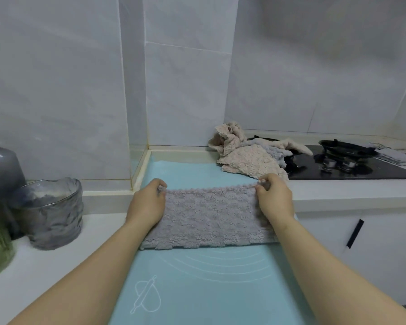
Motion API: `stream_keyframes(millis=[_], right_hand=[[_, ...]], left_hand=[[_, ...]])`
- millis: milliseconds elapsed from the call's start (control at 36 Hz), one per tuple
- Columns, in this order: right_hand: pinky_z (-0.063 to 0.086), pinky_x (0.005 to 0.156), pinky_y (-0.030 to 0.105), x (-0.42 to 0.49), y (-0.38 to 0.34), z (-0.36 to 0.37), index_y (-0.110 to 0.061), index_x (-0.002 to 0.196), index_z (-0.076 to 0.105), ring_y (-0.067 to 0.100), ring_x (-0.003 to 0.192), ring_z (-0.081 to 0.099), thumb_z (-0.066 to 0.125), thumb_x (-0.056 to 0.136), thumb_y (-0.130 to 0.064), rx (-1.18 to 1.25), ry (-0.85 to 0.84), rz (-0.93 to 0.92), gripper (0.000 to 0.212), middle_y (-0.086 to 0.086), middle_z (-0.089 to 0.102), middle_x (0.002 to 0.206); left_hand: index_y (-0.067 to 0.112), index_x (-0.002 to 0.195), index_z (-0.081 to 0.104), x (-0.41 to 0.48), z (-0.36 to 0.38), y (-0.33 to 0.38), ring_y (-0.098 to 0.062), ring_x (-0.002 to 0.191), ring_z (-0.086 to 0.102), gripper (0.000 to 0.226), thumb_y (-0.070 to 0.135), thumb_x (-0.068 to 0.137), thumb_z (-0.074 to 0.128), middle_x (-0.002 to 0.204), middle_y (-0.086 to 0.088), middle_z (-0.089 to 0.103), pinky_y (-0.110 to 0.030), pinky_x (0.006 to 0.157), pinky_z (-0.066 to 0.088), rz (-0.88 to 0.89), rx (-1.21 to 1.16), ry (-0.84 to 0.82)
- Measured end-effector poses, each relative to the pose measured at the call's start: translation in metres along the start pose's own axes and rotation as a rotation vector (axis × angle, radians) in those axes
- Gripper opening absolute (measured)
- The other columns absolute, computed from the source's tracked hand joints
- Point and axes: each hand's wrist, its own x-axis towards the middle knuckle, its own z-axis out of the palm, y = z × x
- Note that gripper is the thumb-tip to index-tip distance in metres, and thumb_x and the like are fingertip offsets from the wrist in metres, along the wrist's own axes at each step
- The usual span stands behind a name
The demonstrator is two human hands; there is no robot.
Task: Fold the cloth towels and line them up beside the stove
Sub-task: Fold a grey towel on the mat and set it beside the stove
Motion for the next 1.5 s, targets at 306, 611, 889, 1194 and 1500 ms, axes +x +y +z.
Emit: stream_keyframes(millis=[306,611,889,1194,1500], right_hand=[[0.052,0.074,0.040,0.010,0.015,0.013,-0.022,0.139,0.031,0.031,0.093,0.061,0.045,0.093,-0.023,-0.189,-0.223,0.073,0.048,0.009,0.061,0.112],[0.047,0.082,0.033,-0.002,0.016,-0.015,-0.025,0.128,0.034,0.025,0.093,0.058,0.047,0.084,-0.032,-0.323,-0.373,0.177,0.046,0.004,0.066,0.094],[0.037,0.042,0.022,-0.002,0.005,-0.024,-0.023,0.121,0.050,0.016,0.048,0.053,0.049,0.086,-0.009,-0.099,-0.373,0.132,0.037,0.003,0.060,0.077],[0.039,0.038,0.013,-0.010,-0.098,-0.029,-0.028,0.115,0.057,0.009,0.055,0.056,0.061,0.085,-0.010,0.357,-0.499,-0.044,0.035,0.000,0.061,0.086],[0.033,0.040,0.018,-0.039,-0.084,0.023,-0.018,0.086,0.057,0.011,0.040,0.042,0.052,0.093,-0.019,0.738,-0.427,0.206,0.008,0.004,0.058,0.064]], left_hand=[[0.019,0.141,0.030,0.005,-0.002,-0.001,-0.031,0.108,0.051,0.043,0.014,0.098,0.035,0.120,-0.015,0.054,-0.029,0.077,0.035,0.055,0.214,-0.075],[0.037,0.147,0.004,-0.033,0.010,0.030,-0.011,0.145,-0.005,0.056,0.048,0.097,0.025,0.158,0.009,-0.001,-0.036,0.119,0.002,0.412,0.437,-0.488],[0.043,0.146,0.002,-0.040,0.016,0.027,-0.014,0.145,-0.010,0.051,0.052,0.097,0.013,0.157,0.012,-0.007,-0.041,0.116,-0.006,0.400,0.650,-0.649],[0.022,0.108,0.048,-0.010,-0.028,0.029,-0.016,0.059,0.050,0.033,0.050,0.094,0.039,0.091,-0.008,0.062,-0.017,0.042,0.037,-0.369,-0.819,-0.210],[0.022,0.123,0.051,-0.009,-0.026,0.014,-0.020,0.063,0.057,0.041,0.005,0.087,0.060,0.080,-0.009,0.062,-0.029,0.061,0.053,-0.403,-0.830,-0.339]])
